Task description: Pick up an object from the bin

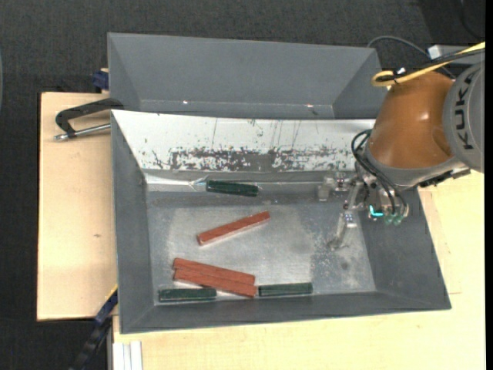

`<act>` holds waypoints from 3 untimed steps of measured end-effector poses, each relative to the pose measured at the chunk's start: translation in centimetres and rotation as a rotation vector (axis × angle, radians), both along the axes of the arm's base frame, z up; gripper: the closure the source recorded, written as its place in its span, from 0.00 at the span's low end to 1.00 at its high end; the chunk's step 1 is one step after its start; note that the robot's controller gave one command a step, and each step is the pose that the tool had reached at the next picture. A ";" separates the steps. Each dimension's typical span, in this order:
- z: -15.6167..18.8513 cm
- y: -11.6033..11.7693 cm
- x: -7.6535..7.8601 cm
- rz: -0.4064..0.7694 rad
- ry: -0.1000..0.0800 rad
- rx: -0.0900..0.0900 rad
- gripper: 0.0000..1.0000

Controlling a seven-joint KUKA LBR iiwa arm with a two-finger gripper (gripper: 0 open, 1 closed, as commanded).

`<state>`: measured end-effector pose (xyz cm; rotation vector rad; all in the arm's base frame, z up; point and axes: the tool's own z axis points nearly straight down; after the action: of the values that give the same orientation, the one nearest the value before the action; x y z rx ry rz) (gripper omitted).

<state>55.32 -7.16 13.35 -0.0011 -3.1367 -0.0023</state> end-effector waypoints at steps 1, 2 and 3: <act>0.4 0.0 0.2 0.001 -0.007 -0.001 0.00; -3.3 -2.5 -2.8 0.082 -0.011 -0.001 0.00; -5.0 -7.6 -3.1 0.222 -0.010 -0.001 0.00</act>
Offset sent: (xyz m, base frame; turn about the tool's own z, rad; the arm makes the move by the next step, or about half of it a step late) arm -0.0540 -0.0459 -0.0635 -0.1365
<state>52.24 -14.72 8.38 0.3474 -3.1276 0.0006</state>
